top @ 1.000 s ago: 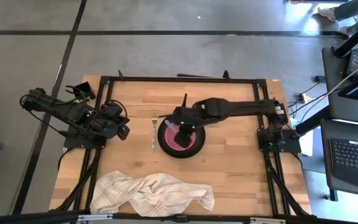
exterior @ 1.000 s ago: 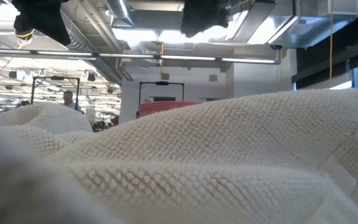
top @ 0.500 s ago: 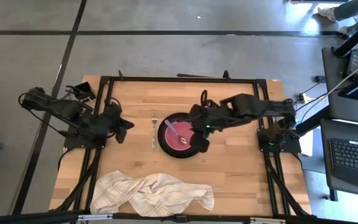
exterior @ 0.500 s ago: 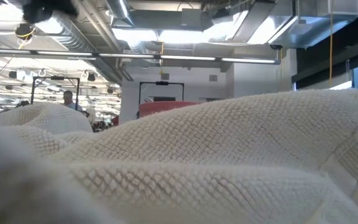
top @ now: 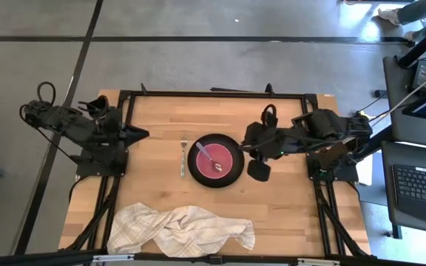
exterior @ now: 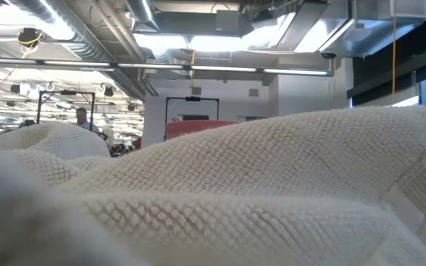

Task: Set table place
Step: Return to Home Position

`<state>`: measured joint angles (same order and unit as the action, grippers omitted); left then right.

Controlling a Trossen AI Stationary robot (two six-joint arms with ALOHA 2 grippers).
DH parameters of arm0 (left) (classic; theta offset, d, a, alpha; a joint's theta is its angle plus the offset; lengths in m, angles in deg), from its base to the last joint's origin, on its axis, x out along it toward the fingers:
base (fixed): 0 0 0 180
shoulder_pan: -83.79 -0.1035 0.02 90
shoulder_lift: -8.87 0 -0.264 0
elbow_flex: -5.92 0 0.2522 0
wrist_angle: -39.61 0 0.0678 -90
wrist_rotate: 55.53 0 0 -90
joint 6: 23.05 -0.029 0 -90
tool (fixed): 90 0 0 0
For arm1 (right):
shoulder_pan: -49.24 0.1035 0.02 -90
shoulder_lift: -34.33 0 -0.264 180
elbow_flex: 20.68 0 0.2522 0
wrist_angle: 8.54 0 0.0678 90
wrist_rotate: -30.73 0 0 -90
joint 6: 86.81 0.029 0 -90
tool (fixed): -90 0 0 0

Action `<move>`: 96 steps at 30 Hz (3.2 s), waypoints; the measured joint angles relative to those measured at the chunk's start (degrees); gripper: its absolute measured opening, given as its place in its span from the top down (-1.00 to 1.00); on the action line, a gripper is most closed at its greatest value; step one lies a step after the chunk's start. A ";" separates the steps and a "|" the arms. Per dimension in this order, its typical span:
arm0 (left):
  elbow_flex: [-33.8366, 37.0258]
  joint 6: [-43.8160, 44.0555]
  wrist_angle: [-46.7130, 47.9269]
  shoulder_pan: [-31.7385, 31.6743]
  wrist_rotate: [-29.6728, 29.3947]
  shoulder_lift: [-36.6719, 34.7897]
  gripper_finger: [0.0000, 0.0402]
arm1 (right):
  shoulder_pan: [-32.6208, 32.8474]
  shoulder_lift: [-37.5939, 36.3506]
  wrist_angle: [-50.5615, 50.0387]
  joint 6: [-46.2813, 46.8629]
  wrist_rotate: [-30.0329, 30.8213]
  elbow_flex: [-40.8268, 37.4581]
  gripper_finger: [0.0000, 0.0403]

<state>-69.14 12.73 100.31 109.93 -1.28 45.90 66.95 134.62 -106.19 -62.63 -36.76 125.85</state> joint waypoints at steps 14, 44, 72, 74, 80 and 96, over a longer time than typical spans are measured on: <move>0.00 -9.37 -4.49 2.03 1.49 -0.49 0.86 | -4.26 -3.62 35.58 -18.71 -36.94 0.02 0.60; 0.02 -15.38 -2.45 2.01 -2.20 -6.53 0.86 | -11.66 -33.53 74.12 -8.01 -19.63 -64.34 0.60; 28.71 -30.36 -43.73 -1.06 -1.26 -19.34 0.86 | -23.19 -77.04 97.93 -3.26 -24.19 -113.26 0.60; 31.60 -32.33 -48.27 -2.35 -1.21 -21.76 0.86 | -23.23 -77.94 98.88 -3.35 -24.16 -114.39 0.60; 38.36 -32.58 -51.89 -5.01 2.24 -27.85 0.86 | -23.23 -78.26 99.61 -3.75 -23.14 -116.22 0.60; 50.17 -19.92 -50.41 -7.73 8.31 -35.74 0.86 | -23.21 -78.36 118.01 0.85 -19.40 -131.11 0.60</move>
<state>-18.98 -7.18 49.90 102.20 7.03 10.17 43.74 56.27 11.82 -61.77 -56.16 -5.26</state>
